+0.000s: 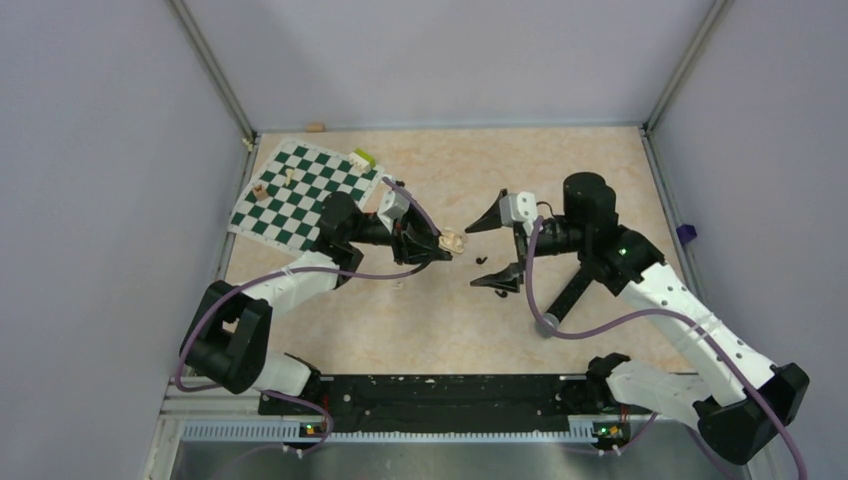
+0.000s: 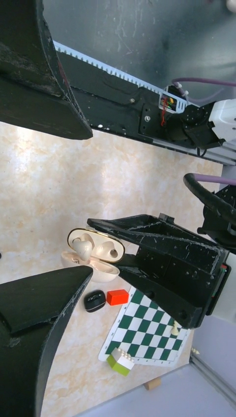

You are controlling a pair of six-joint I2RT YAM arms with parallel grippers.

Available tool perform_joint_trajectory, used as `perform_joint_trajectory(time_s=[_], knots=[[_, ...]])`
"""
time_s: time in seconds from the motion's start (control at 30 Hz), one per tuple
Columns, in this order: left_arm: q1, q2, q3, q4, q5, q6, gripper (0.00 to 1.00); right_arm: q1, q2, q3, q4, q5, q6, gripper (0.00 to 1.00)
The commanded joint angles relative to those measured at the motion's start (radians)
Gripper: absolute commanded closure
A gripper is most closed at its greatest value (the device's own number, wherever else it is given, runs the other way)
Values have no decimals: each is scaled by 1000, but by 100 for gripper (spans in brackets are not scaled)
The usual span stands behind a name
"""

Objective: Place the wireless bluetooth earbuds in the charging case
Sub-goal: Place the earbud in the charging case.

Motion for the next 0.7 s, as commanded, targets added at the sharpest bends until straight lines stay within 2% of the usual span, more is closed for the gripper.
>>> perform_joint_trajectory(time_s=[0.0, 0.37, 0.67], knots=[[-4, -16, 43, 24, 13, 11, 100, 16, -3, -7, -9, -36, -35, 4], [-8, -7, 45, 32, 16, -1, 100, 55, 49, -31, 18, 57, -44, 4], [-10, 0, 48, 40, 23, -1, 100, 65, 44, 20, -33, 37, -69, 3]])
